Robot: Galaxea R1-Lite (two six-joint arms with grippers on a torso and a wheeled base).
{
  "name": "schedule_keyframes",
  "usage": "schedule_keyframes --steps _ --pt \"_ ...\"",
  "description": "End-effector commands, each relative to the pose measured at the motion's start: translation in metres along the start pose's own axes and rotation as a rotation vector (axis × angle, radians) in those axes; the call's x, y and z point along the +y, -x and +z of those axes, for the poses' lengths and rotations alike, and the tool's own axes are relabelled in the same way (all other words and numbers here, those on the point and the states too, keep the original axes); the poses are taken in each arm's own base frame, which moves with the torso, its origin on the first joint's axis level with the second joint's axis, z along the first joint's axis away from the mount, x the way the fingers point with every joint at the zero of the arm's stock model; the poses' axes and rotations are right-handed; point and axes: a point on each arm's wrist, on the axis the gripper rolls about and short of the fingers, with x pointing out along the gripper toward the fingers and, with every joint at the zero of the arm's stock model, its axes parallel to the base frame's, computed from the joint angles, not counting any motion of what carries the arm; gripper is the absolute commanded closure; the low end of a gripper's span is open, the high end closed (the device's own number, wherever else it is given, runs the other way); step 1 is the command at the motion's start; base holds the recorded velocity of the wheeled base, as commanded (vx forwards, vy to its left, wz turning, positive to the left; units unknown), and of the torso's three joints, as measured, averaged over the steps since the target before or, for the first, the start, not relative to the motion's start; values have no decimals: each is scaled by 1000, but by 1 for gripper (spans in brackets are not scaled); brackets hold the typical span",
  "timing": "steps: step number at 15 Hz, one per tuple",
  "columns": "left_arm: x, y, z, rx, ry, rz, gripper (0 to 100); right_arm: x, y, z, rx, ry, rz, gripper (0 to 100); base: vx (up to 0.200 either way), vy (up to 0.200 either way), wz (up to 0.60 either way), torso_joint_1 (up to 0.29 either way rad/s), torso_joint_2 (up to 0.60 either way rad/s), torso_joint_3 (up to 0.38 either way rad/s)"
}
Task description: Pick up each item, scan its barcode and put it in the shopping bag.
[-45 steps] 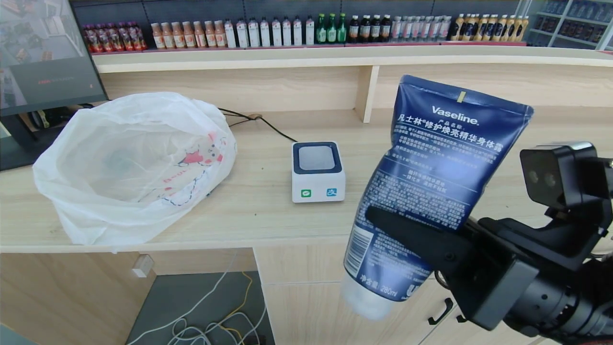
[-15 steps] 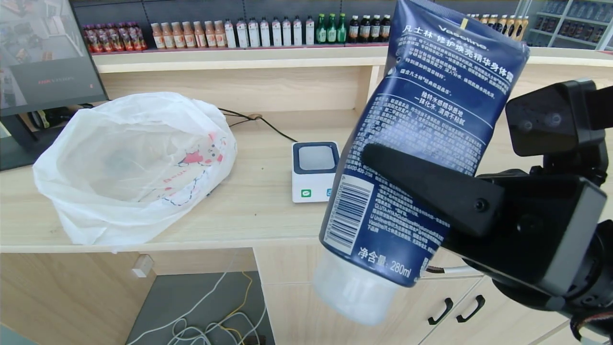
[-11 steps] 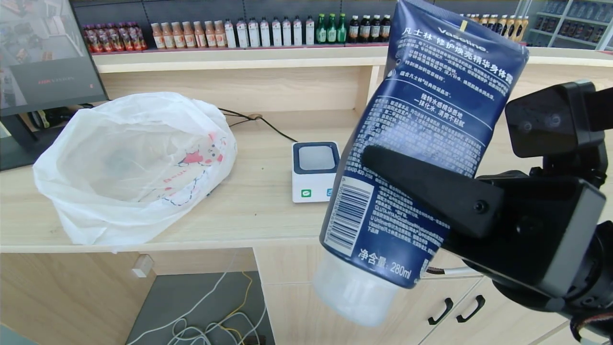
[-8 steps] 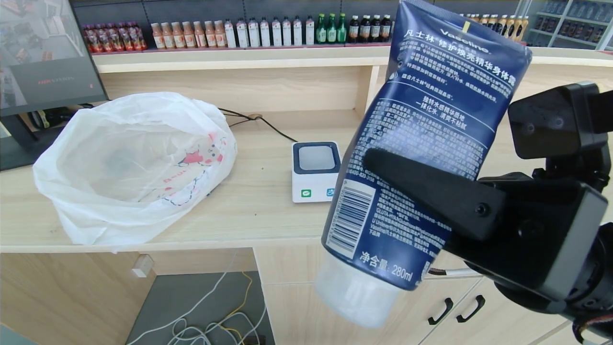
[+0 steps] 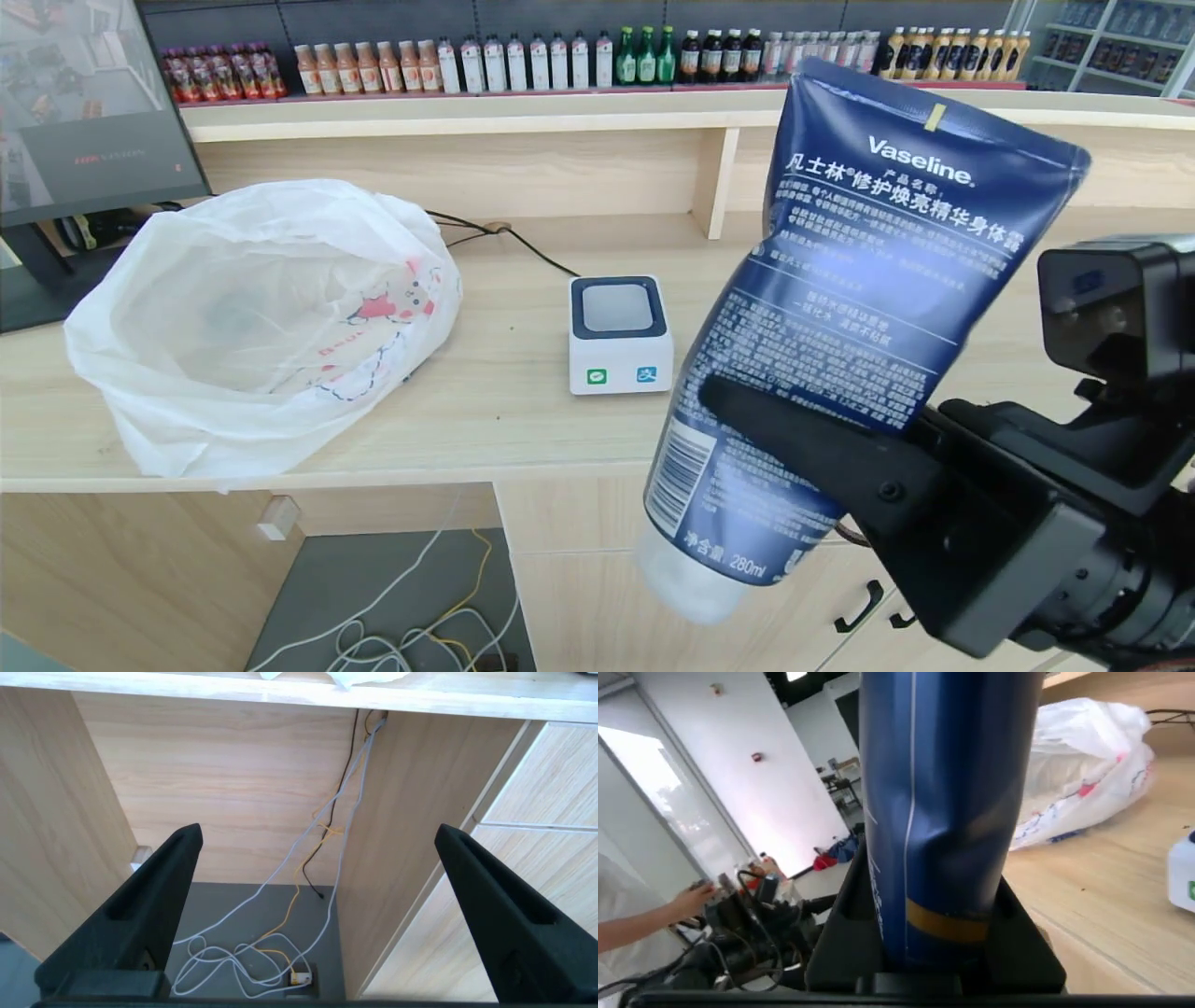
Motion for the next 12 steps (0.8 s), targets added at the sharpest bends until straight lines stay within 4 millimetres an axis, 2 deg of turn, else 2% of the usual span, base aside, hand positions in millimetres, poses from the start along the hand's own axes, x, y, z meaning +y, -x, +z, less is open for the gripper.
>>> schedule_keyframes --steps 1,6,12 --pt "0 0 0 0 0 0 0 -1 4 -5 10 37 -37 100 0 0 0 0 0 0" --pt "0 0 0 0 0 0 0 6 1 -21 19 250 -176 100 0 0 0 0 0 0" --pt "0 0 0 0 0 -2 0 1 -2 -18 27 584 -470 100 0 0 0 0 0 0"
